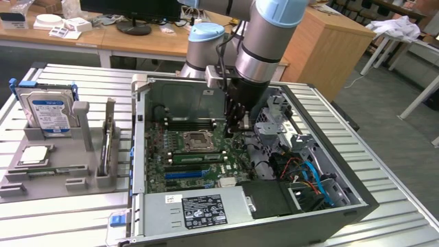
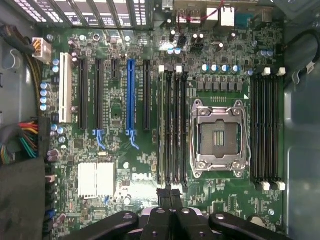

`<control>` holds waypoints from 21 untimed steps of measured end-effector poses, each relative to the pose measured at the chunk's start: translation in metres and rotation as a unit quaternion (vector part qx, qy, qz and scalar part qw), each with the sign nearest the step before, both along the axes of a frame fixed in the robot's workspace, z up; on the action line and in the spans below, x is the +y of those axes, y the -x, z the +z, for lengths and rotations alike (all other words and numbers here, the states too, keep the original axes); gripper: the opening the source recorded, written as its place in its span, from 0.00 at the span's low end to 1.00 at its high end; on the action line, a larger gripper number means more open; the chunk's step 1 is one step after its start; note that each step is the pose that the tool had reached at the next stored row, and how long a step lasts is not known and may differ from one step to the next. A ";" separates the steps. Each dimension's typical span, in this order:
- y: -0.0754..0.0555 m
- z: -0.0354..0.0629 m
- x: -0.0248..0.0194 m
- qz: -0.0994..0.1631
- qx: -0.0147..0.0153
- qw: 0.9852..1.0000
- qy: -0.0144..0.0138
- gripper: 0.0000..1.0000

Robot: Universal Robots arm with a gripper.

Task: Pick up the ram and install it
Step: 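Press down the ram until it locks into place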

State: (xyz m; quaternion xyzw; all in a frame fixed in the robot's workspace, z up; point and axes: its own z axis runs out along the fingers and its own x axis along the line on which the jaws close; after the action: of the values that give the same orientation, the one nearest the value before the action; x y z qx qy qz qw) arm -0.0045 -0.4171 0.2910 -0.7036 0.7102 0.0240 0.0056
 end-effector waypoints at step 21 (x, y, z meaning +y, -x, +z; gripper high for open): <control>-0.004 -0.0082 -0.0013 0.000 0.000 1.000 0.000 0.11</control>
State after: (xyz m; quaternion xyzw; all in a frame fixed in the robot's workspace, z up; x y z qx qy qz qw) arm -0.0005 -0.4183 0.2828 -0.7036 0.7102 0.0242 0.0053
